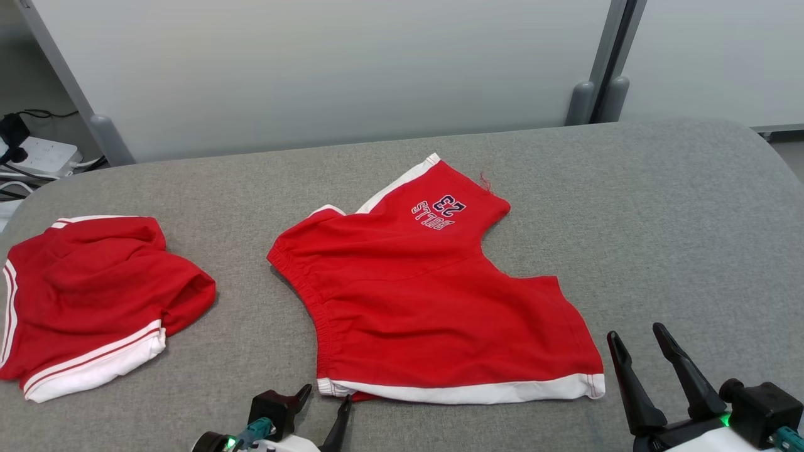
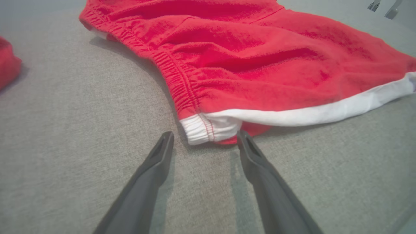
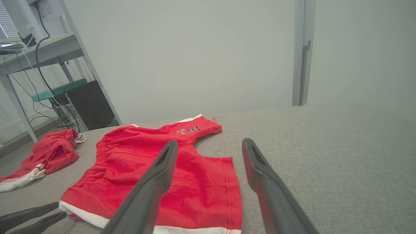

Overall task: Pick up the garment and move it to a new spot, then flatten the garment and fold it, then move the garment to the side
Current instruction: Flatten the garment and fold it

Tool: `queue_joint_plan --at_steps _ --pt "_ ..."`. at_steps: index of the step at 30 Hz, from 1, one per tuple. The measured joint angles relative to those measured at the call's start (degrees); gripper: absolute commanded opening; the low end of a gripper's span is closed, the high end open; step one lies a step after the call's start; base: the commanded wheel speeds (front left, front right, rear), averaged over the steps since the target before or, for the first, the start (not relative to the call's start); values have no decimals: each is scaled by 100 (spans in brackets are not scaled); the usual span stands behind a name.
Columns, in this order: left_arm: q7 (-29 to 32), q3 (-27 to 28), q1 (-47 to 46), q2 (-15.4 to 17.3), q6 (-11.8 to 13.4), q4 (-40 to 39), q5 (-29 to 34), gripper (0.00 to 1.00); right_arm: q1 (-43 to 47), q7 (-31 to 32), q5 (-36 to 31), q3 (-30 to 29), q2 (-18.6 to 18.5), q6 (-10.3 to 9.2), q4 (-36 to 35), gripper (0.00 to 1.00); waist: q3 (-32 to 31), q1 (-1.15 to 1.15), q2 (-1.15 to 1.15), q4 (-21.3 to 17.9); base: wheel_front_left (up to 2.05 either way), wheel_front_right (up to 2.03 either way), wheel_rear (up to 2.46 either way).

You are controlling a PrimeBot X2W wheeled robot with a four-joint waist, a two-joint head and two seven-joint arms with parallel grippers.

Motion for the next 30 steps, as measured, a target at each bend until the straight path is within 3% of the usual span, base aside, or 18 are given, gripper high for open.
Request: queue_joint_plan --at_steps 7,12,18,20,22,23,24,25,30 --pt "-70 -25 -220 -12 4 444 -21 100 -1 0 1 10 -35 0 1 100 -22 0 0 -42 0 0 0" --pt "-158 -103 -254 -26 -23 672 -110 93 -1 0 55 36 -78 0 1 100 -50 0 0 -56 0 0 0" --pt "-274 -233 -464 -46 -90 782 -123 92 -1 0 62 64 -123 0 2 100 -60 0 0 -64 0 0 0" --pt "-312 -258 -485 -49 -96 816 -130 80 -2 0 62 71 -125 0 2 100 -57 0 0 -63 0 0 0" --pt "-313 -300 -515 -49 -101 875 -140 46 -2 0 62 69 -126 0 2 100 -51 0 0 -60 0 0 0" --pt "-314 -327 -545 -48 -127 892 -157 35 -4 0 60 69 -127 0 2 100 -50 0 0 -60 0 0 0" --pt "-326 -342 -570 -48 -147 890 -162 11 -7 0 60 69 -129 0 2 100 -49 0 0 -60 0 0 0" --pt "-359 -350 -583 -53 -149 890 -163 0 -10 0 60 69 -130 0 2 100 -48 0 0 -60 0 0 0" --pt "-368 -403 -594 -54 -197 865 -164 0 -12 0 60 75 -135 0 15 100 -46 0 0 -50 0 0 0"
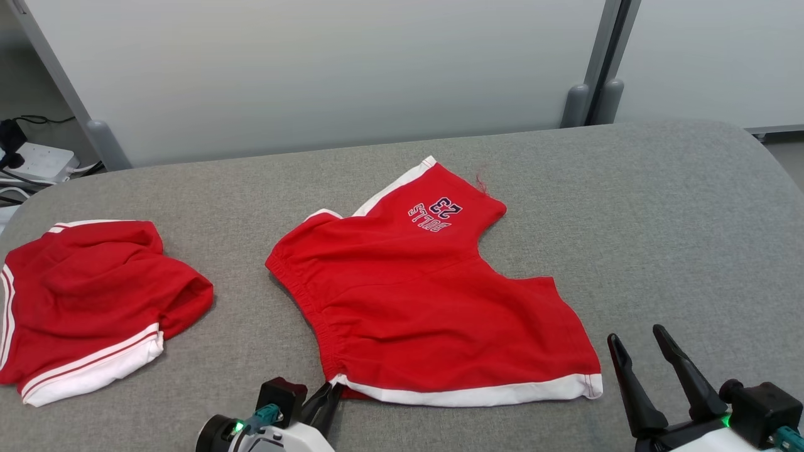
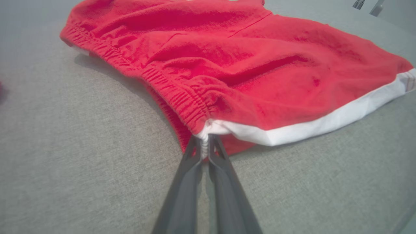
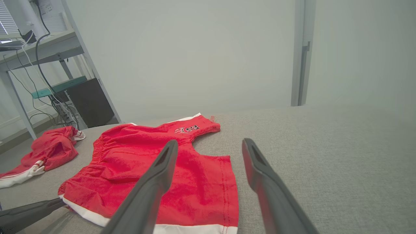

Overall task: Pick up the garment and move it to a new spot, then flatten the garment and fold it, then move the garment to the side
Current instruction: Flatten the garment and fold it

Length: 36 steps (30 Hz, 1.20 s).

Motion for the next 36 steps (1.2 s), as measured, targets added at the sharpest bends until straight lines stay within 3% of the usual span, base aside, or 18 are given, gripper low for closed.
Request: queue_joint_plan --at_steps 12,16,30,31,32,33,36 --pt "118 -37 119 469 -2 -806 4 0 -17 0 294 349 -82 0 1414 100 44 0 0 152 0 0 0" --pt "281 -60 277 577 1 -1171 3 0 -237 11 667 782 -73 0 1872 100 71 0 0 214 0 0 0" --pt "646 -229 415 610 27 -1829 -7 0 -878 9 1605 1777 -82 0 2833 98 58 0 0 356 0 0 0" --pt "664 -236 415 616 27 -1846 -7 0 -922 8 1657 1822 -81 0 2891 49 48 0 0 359 0 0 0" --pt "664 -246 416 623 27 -1868 -7 0 -957 8 1706 1857 -87 0 2940 37 36 0 0 360 0 0 0" --pt "665 -255 423 643 36 -1894 -7 0 -989 8 1731 1917 -103 0 2970 0 26 0 0 361 0 0 0" --pt "714 -269 486 713 56 -1984 -15 0 -1063 8 1795 1980 -152 0 2986 0 16 0 0 355 0 0 0"
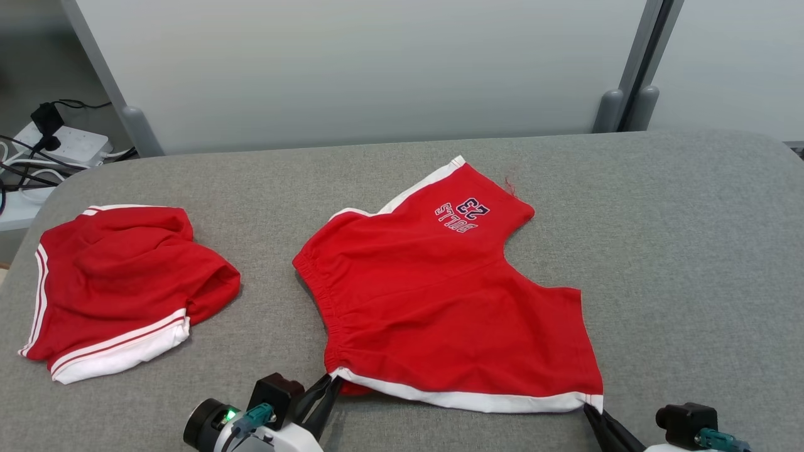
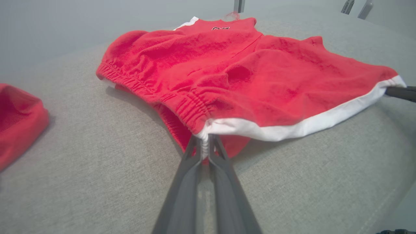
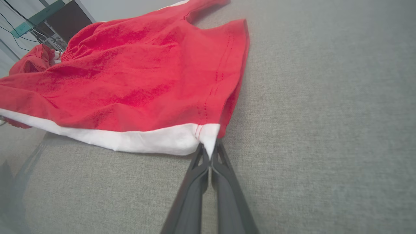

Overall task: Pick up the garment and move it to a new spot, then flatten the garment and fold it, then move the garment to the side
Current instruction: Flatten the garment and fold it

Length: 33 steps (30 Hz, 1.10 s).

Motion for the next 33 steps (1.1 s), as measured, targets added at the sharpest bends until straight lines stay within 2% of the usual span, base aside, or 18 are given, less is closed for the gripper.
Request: queue_joint_plan --at_steps 3,6,11,16,22,25,33 --pt "51 -53 78 55 -1 -30 0 0 -41 0 -32 -14 -68 0 -10 0 -23 0 0 -13 0 0 0" --pt "156 -171 150 129 -57 -176 -9 0 -65 -1 -145 -291 -143 0 -201 0 -67 0 0 -31 0 0 0" --pt "360 -276 179 364 -93 -478 -55 0 8 -2 -246 -668 -468 0 -767 0 -111 0 0 -65 0 0 0" --pt "764 -422 441 583 -164 -1073 -109 0 302 62 -89 -689 -879 0 -1392 0 -169 0 0 -135 0 0 0" --pt "1443 -471 836 955 -144 -2219 -252 0 762 744 25 -989 -1357 1 -2218 0 -236 0 0 -239 0 0 0" --pt "1882 -479 1125 1165 -24 -2902 -304 0 1088 1158 30 -1204 -1469 1 -2687 0 -256 0 0 -288 0 0 0" --pt "2908 -422 1748 1653 352 -4533 -491 0 1920 2350 -180 -2160 -1456 1 -3785 0 -191 0 0 -394 0 0 0"
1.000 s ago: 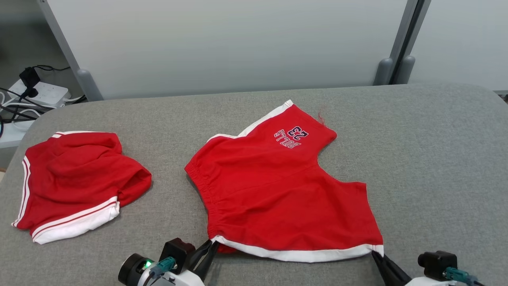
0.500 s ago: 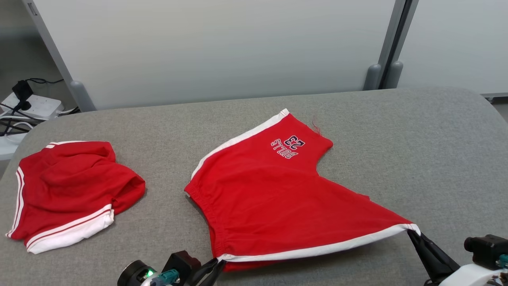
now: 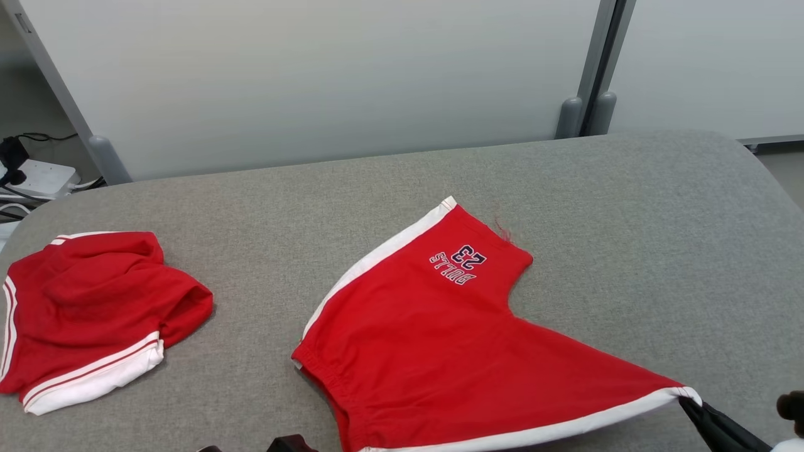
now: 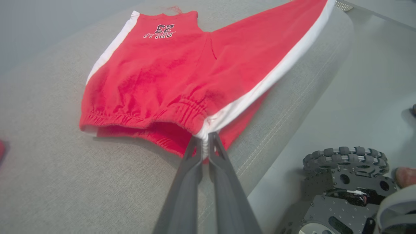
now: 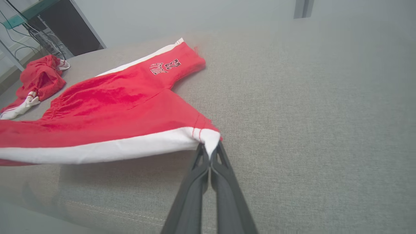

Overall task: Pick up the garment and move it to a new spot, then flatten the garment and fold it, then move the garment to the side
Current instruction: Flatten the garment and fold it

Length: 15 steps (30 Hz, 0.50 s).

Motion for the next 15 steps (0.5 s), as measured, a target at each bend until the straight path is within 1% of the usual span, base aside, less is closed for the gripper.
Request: queue_joint_plan --at_steps 2,4,7,10,12,15 --pt "160 31 81 29 54 -276 -110 0 136 196 -140 -287 130 0 -213 0 36 0 0 -4 0 0 0" --pt "219 51 86 18 55 -396 -245 0 144 346 -245 -457 298 0 -379 0 73 0 0 6 0 0 0" --pt "216 70 76 -21 44 -330 -380 0 76 485 -505 -494 490 0 -398 0 127 0 0 35 0 0 0" --pt "151 75 -38 -151 -78 13 -577 0 -282 554 -594 -367 698 0 -233 0 178 0 0 96 0 0 0" --pt "78 59 -232 -269 -181 301 -619 0 -663 575 -700 -222 732 0 12 0 226 0 0 164 0 0 0" --pt "-105 114 -630 -445 -263 732 -672 0 -1271 508 -1039 -54 722 -1 495 0 329 0 0 264 0 0 0"
